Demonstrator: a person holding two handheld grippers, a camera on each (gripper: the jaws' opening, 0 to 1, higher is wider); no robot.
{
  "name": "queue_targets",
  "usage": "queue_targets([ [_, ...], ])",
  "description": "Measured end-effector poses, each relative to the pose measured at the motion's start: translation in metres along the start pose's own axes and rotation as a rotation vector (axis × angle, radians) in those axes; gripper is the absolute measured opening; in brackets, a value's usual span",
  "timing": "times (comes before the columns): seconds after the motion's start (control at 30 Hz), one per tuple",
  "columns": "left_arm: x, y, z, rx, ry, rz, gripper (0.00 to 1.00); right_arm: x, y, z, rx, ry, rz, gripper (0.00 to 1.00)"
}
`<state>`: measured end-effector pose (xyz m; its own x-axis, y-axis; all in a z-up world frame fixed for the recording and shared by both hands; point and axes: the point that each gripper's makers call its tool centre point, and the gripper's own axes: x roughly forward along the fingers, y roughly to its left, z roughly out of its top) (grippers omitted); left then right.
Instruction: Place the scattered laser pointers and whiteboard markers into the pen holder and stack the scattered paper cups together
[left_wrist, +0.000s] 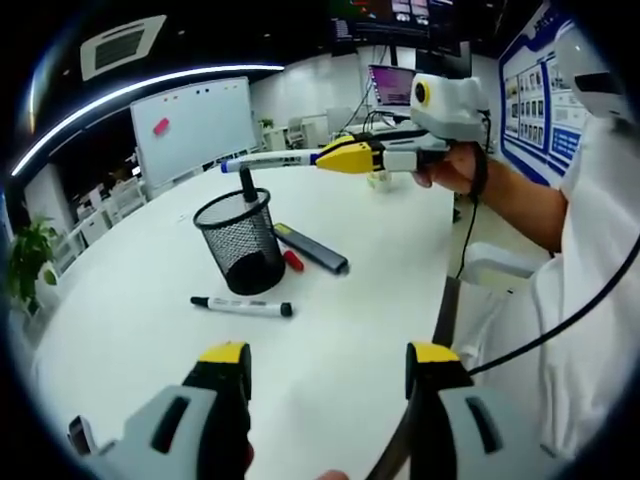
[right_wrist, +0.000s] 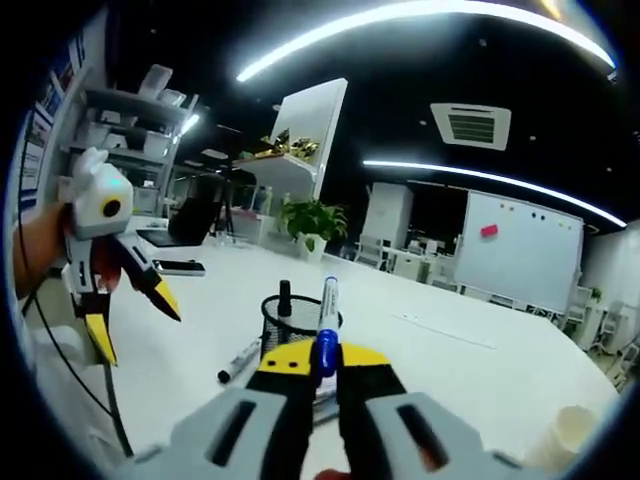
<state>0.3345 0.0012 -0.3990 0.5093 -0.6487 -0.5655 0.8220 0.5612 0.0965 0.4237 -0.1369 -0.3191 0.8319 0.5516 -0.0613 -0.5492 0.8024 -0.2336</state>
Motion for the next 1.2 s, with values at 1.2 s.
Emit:
queue_targets([
  [1.2,-0.001,0.006,-0.002,-0.003,0.0,0.011,0.64,0.013,0.006,0.004,-0.023,0.001,0.03,0.09],
])
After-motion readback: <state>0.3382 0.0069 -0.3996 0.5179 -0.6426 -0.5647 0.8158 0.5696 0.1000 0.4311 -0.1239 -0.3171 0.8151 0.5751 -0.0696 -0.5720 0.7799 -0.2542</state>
